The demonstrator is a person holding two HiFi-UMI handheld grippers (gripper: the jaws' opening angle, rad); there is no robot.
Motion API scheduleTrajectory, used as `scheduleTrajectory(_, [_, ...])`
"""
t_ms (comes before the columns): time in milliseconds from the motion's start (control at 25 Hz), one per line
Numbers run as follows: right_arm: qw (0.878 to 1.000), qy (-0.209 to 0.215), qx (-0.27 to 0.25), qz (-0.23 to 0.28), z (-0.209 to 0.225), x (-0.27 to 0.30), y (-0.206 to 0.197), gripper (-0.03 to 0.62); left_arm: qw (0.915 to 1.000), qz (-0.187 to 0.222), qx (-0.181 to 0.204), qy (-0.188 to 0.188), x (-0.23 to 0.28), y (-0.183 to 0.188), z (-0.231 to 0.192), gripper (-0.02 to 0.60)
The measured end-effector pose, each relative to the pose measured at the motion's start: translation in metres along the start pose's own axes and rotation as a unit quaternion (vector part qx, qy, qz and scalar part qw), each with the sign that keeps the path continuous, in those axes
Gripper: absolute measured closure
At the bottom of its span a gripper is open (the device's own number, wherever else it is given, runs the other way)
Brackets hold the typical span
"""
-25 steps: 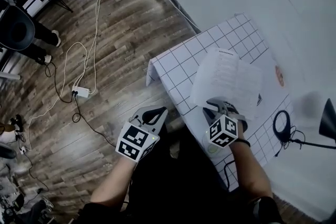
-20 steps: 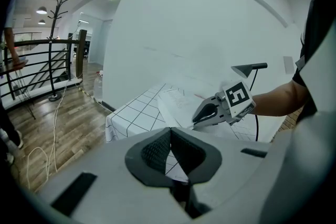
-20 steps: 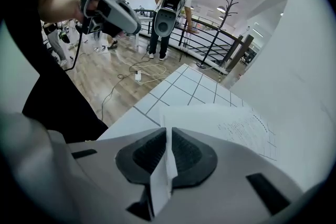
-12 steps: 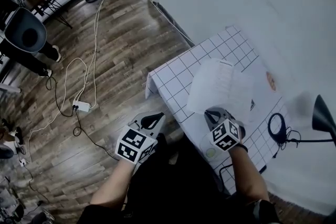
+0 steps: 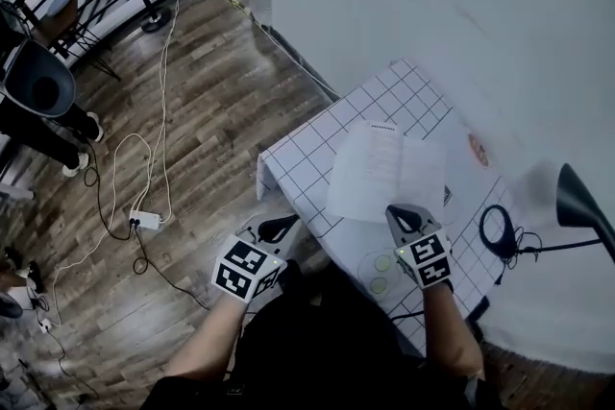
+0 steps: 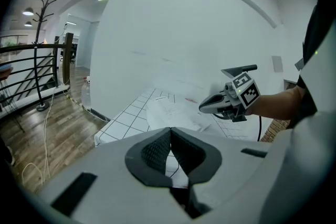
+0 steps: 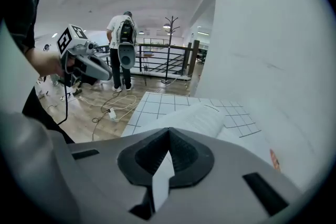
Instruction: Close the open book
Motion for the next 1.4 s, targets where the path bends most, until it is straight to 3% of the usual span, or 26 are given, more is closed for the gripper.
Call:
scheduleTrajectory(120, [1.0, -0.012, -0.001, -0.01, 0.005, -0.008, -0.007, 0.591, 0.9999, -0.002, 0.007, -0.009, 0.01, 0.005, 0.003, 0.572])
scheduleTrajectory(240, [0.998, -0.008, -0.042, -0.036, -0.004, 0.005, -0.015, 0.589, 0.9998, -0.003, 0.012, -0.016, 0.017, 0.009, 0.007, 0.572])
scheduleTrajectory(280, [0.997, -0.001, -0.062, -0.046, -0.011, 0.013, -0.017, 0.547, 0.9998, -0.004, 0.012, -0.018, 0.019, 0.009, 0.008, 0.572])
scheduleTrajectory(360, [0.992, 0.013, -0.108, -0.065, -0.024, 0.034, -0.017, 0.397, 0.9997, -0.009, 0.013, -0.018, 0.023, 0.008, 0.008, 0.572])
scheduleTrajectory(600, [0.965, 0.022, -0.237, -0.106, -0.051, 0.092, -0.022, 0.332, 0.9996, -0.027, -0.004, -0.006, 0.021, -0.014, 0.002, 0.572])
scheduleTrajectory(720, [0.957, 0.024, -0.265, -0.114, -0.056, 0.106, -0.025, 0.332, 0.9993, -0.034, -0.018, 0.004, 0.016, -0.027, -0.004, 0.572])
scheduleTrajectory(880, [0.956, 0.033, -0.263, -0.129, -0.052, 0.114, -0.037, 0.343, 0.9985, -0.043, -0.031, 0.013, 0.012, -0.042, -0.009, 0.572])
scheduleTrajectory(1240, [0.952, 0.073, -0.271, -0.125, -0.058, 0.108, -0.04, 0.55, 0.9982, -0.047, -0.034, 0.016, 0.008, -0.054, -0.006, 0.572])
scheduleTrajectory(1400, [0.957, 0.057, -0.261, -0.116, -0.059, 0.097, -0.038, 0.579, 0.9985, -0.043, -0.032, 0.014, 0.001, -0.055, 0.0, 0.572])
Point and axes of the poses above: the fingertips, and each gripper's own axes: x forward along the fingers, z to its right, y out of its top, the point moved 5 cm from there along -x, backward along the fingers, and after that the axes turned 4 degrees about -z, right-handed, at the moved point
